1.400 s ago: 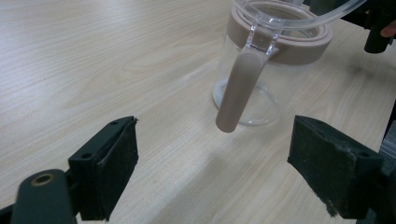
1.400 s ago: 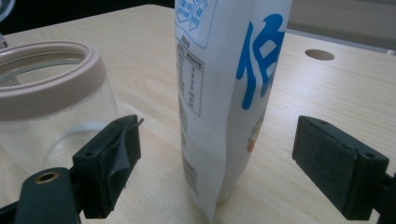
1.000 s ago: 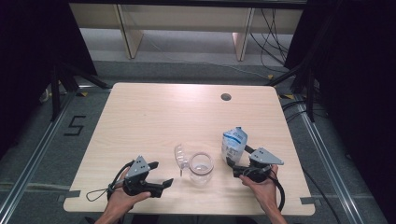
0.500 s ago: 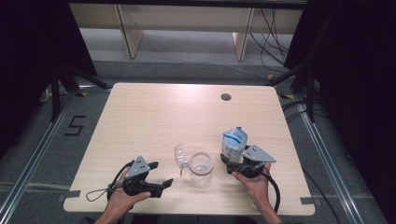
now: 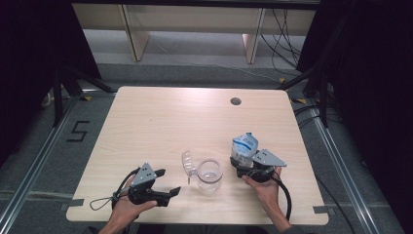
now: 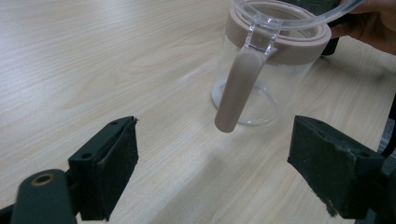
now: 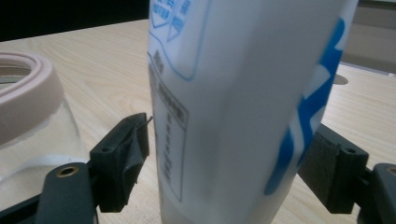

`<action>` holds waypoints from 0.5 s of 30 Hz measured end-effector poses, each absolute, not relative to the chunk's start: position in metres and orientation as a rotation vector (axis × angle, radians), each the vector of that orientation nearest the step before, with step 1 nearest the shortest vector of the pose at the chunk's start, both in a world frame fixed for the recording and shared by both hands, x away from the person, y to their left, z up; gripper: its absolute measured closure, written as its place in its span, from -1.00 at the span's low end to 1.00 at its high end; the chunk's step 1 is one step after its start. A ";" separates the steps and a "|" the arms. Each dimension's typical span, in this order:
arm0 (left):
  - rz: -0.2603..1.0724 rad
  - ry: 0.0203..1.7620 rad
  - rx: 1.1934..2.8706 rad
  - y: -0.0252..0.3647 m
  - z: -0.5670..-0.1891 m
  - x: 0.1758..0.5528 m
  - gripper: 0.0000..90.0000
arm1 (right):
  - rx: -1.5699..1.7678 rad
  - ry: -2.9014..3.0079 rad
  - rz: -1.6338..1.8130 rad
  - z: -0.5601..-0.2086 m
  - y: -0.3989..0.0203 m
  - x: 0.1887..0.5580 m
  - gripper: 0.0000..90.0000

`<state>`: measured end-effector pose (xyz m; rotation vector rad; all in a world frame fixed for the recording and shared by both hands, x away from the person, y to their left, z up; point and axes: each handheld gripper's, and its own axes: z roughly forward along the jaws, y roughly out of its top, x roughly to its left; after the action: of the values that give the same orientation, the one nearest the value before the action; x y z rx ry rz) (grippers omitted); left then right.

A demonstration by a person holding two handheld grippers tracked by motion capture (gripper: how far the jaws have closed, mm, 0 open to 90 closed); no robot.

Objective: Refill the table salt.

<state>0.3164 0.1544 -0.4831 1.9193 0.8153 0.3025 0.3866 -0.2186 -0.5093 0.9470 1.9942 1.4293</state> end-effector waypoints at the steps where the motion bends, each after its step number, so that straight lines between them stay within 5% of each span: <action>1: 0.303 0.814 1.921 0.154 -0.483 0.316 -0.66 | 0.953 2.001 1.409 -0.509 -0.219 0.387 -0.45; 15: 0.302 0.814 1.919 0.154 -0.483 0.316 -0.66 | 0.946 1.995 1.429 -0.516 -0.217 0.394 -0.20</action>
<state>0.3163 0.1543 -0.4831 1.9191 0.8144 0.3019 0.3938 -0.2171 -0.5155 0.9460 1.9947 1.4290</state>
